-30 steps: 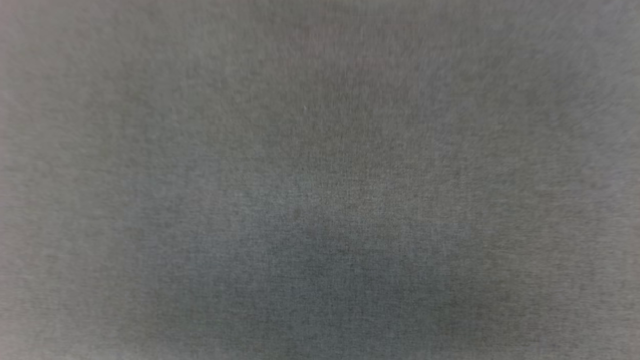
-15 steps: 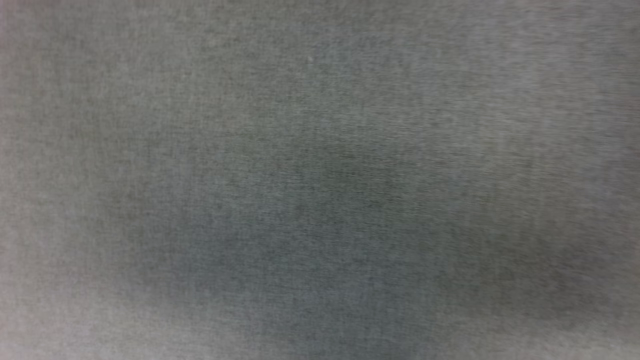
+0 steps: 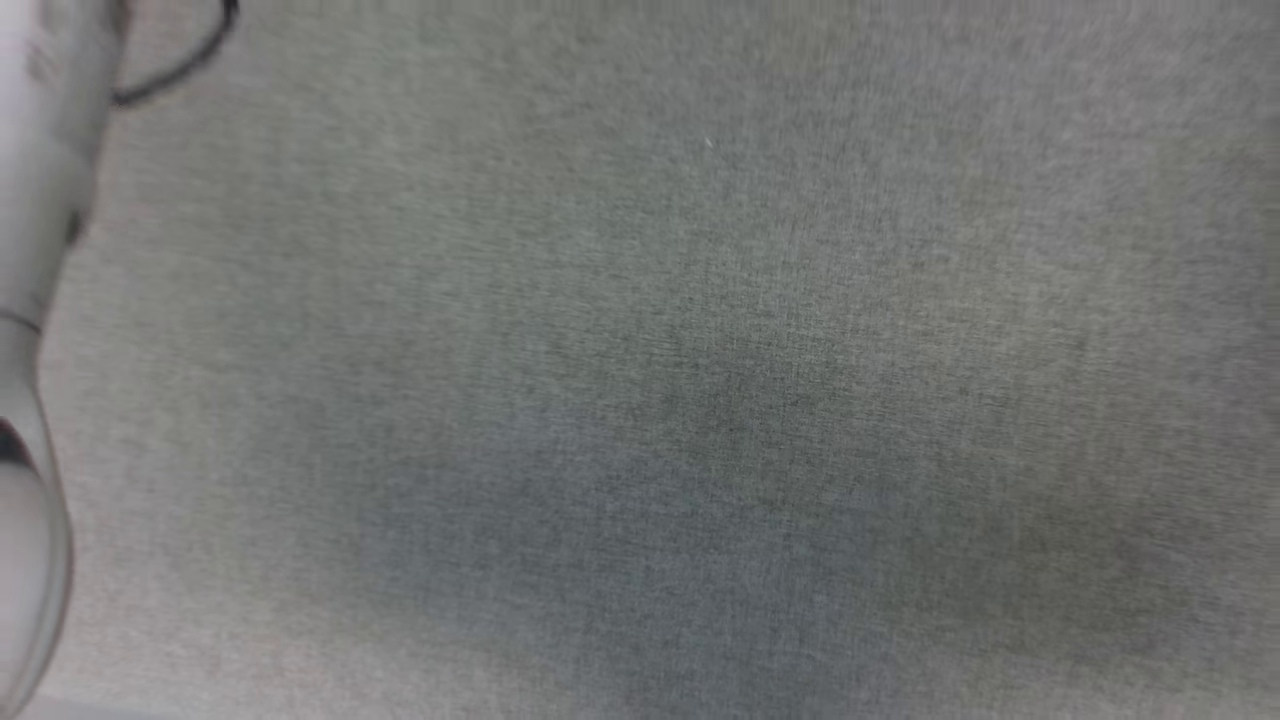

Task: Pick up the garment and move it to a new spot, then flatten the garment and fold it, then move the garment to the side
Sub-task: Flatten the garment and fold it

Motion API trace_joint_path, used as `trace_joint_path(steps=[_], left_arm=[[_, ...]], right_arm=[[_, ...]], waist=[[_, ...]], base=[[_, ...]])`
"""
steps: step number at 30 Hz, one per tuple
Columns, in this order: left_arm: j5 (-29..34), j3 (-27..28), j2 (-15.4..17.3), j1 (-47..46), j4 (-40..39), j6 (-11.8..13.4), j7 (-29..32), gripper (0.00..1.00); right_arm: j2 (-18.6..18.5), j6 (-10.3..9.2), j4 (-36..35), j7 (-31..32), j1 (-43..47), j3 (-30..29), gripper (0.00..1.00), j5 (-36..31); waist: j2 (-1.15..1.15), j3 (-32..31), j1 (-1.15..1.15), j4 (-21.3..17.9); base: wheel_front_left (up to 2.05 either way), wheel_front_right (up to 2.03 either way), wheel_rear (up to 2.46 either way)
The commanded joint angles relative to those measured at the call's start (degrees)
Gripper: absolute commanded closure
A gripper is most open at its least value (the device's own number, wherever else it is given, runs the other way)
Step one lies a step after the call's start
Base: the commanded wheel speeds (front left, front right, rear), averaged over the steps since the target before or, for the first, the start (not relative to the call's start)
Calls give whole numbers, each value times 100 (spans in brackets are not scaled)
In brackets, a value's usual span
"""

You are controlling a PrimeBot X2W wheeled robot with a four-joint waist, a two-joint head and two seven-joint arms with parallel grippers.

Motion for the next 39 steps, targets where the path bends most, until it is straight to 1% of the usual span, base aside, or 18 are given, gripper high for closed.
trace_joint_path(steps=[1,5,10,16,19,21,23,25,29,34,39], left_arm=[[27,-108,74,274,-37,4,109,100],[-38,-346,221,853,-192,4,344,100],[-114,-616,485,1688,-463,4,508,100],[-239,-814,796,2809,-914,4,500,100],[-309,-886,975,3378,-1270,113,468,100],[-363,-913,1102,3764,-1568,217,447,100],[-426,-940,1254,4138,-1945,359,426,100],[-497,-970,1445,4504,-2381,546,438,100],[-612,-1026,1942,5190,-3436,1018,491,100],[-841,-988,2590,5977,-4823,1724,439,100],[-1006,-996,3108,6624,-5887,2381,317,100]], right_arm=[[-43,-4,71,198,318,72,100,346],[-199,-4,-18,838,989,240,100,1113],[-493,-4,-450,1721,2170,509,100,1711],[-883,-4,-1305,2811,3845,575,100,2278],[-1092,-4,-1827,3357,4702,444,100,2529],[-1166,-4,-2174,3681,5299,265,100,2665],[-1238,-4,-2548,3995,5877,21,100,2753],[-1231,-4,-2924,4301,6448,-241,100,2811],[-1091,-4,-3732,4959,7454,-878,100,2768],[-713,-4,-4804,5829,8453,-1625,100,2547],[-274,-4,-5678,6614,9268,-2070,100,2416]], waist=[[0,-928,0,-29],[0,-1474,0,-118],[0,-2097,0,-237],[0,-2751,0,-335],[0,-2998,0,-333],[0,-3167,0,-313],[0,-3311,0,-284],[0,-3433,0,-260],[0,-3568,0,-213],[0,-3550,0,-167],[0,-3486,0,-110]], base=[[0,0,0],[0,0,0],[0,0,0],[0,0,0],[0,0,0],[0,0,0],[0,0,0],[0,0,0],[0,0,0],[0,0,0],[0,0,0]])
